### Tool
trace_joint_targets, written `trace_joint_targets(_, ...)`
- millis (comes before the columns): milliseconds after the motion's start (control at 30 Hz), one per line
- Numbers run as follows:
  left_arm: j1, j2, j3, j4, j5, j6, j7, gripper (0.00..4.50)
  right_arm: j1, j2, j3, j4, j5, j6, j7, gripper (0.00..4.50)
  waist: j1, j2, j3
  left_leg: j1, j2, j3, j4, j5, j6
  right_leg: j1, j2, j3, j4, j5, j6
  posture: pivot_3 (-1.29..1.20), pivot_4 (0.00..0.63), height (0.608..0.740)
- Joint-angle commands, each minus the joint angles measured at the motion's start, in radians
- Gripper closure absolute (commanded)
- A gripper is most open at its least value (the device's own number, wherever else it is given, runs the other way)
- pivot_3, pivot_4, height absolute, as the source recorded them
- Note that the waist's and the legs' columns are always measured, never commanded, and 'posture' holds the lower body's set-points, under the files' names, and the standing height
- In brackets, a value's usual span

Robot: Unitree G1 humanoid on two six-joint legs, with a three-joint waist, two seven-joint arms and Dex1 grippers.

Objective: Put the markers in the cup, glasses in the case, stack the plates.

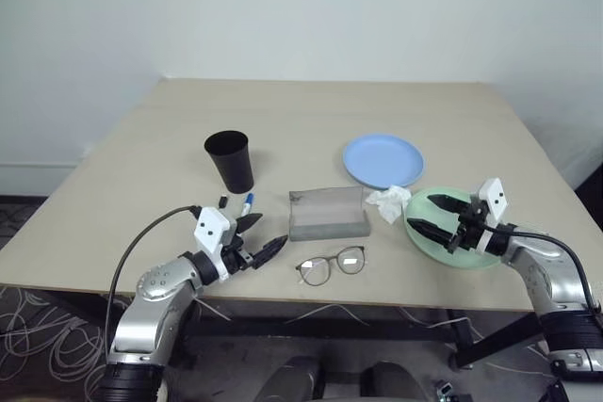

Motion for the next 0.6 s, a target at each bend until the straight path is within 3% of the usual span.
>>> trace_joint_targets(33,-0.005,-0.002,-0.008,-0.030,-0.006,-0.003,-0.003,0.41,0.001,-0.014,-0.041,-0.051,0.022,0.001,-0.010,0.00,0.000,0.000,0.000,0.000,0.000,0.000,0.000,0.000,0.000,0.000,0.000,0.000,0.000,0.000,0.000,0.00,0.000,0.736)
trace_joint_targets(600,-0.085,0.021,0.001,0.063,-0.006,-0.028,-0.051,0.41,0.083,-0.011,-0.081,-0.185,0.018,0.034,-0.093,0.00,0.000,0.000,0.000,0.000,0.000,0.000,0.000,0.000,0.000,-0.001,0.000,0.000,0.000,0.000,0.000,0.00,0.000,0.736)
